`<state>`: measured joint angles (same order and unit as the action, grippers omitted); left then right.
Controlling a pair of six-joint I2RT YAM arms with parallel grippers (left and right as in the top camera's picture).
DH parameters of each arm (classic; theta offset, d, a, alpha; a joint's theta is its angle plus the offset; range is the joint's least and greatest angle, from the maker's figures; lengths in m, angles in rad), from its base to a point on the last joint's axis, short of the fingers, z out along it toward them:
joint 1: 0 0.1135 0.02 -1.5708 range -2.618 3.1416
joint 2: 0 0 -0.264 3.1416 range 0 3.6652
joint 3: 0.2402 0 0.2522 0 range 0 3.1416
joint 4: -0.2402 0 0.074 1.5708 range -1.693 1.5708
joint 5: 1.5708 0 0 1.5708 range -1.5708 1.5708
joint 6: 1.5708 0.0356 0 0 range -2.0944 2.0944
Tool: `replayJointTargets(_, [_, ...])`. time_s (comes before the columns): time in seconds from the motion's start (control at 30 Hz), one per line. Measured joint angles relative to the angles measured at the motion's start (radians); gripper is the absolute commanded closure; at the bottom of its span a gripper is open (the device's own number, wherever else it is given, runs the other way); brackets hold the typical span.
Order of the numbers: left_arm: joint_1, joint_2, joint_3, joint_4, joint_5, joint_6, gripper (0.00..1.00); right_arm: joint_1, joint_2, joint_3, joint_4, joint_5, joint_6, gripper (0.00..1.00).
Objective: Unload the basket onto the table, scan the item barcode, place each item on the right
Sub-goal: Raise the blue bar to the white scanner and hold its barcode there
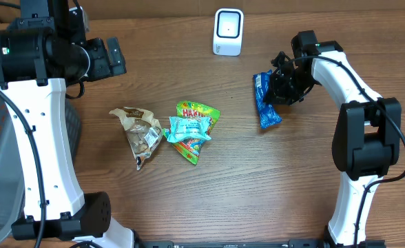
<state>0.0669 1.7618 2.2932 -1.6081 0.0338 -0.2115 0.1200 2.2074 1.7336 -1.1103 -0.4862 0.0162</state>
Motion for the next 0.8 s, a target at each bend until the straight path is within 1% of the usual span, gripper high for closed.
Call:
replayJointTargets(0.1, [0.0,0.0,0.0,0.0,0.0,0.0,0.0,0.007,-0.006,0.0,0.0,0.045,0.019,0.96])
replayJointTargets(0.23, [0.0,0.0,0.0,0.0,0.0,0.0,0.0,0.039,-0.043,0.015,-0.003,0.152,0.044,0.96])
replayJointTargets(0.43, [0.0,0.0,0.0,0.0,0.0,0.0,0.0,0.137,-0.107,0.136,0.013,0.387,0.076,0.96])
replayJointTargets(0.63, [0.0,0.0,0.0,0.0,0.0,0.0,0.0,0.285,-0.13,0.179,0.22,0.732,0.077,0.96])
replayJointTargets(0.7, [0.0,0.0,0.0,0.0,0.0,0.0,0.0,0.327,-0.13,0.178,0.328,0.848,0.05,0.96])
replayJointTargets(0.8, [0.0,0.0,0.0,0.0,0.0,0.0,0.0,0.36,-0.13,0.18,0.528,0.982,-0.047,0.96])
